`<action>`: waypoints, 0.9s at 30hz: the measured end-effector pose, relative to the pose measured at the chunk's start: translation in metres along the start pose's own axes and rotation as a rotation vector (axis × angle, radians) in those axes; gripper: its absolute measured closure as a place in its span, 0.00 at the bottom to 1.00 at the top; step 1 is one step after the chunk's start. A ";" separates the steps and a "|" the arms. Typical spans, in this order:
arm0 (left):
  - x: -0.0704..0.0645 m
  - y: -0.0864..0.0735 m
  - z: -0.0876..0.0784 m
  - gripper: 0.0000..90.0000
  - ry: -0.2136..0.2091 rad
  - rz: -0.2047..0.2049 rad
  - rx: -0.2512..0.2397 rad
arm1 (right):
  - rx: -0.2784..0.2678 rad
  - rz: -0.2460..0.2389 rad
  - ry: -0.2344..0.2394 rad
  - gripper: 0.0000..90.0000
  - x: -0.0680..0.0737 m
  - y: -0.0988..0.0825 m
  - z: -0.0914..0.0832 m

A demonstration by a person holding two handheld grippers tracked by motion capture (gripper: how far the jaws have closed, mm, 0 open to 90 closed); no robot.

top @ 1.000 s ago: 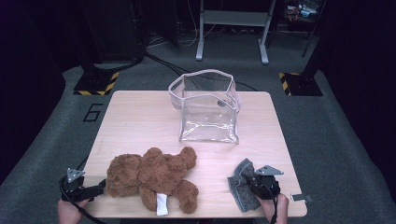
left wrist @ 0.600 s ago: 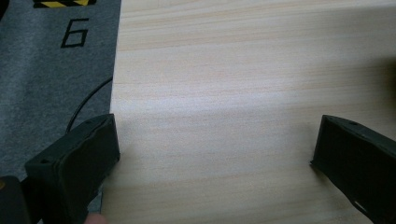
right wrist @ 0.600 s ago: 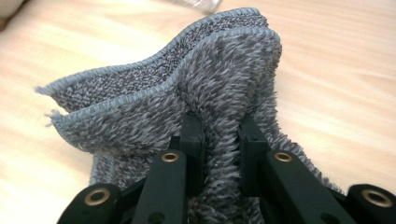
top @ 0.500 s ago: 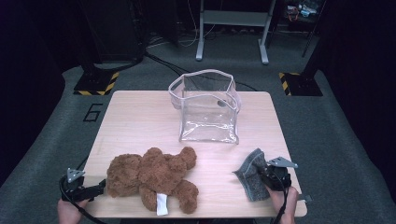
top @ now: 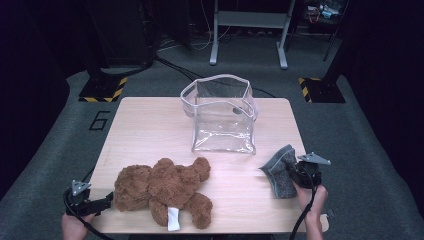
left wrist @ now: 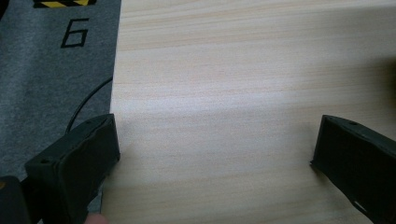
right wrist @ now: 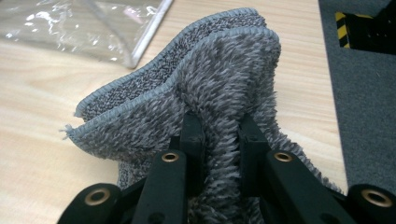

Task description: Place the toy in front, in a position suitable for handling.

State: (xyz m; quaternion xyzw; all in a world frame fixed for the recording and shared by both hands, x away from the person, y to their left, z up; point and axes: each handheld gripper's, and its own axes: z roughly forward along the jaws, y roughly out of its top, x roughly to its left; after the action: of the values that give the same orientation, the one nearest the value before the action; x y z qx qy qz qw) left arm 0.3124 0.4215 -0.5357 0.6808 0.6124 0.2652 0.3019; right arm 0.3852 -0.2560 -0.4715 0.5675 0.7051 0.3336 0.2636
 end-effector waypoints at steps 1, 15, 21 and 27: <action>0.000 0.000 0.000 0.00 0.000 0.001 0.000 | -0.002 0.022 -0.005 0.85 -0.004 0.003 0.003; 0.000 0.000 0.000 0.00 0.001 0.002 -0.003 | 0.038 0.077 -0.076 0.84 -0.017 0.011 0.026; 0.000 0.000 0.000 0.00 0.001 0.001 -0.003 | 0.059 0.113 -0.099 0.84 -0.027 0.013 0.035; 0.000 0.000 0.000 0.00 0.001 0.002 -0.003 | 0.096 0.145 -0.129 0.82 -0.032 0.011 0.046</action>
State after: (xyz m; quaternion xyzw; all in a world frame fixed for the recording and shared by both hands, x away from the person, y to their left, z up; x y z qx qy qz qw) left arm 0.3126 0.4217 -0.5358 0.6807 0.6116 0.2669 0.3022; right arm 0.4337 -0.2776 -0.4931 0.6492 0.6589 0.2806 0.2561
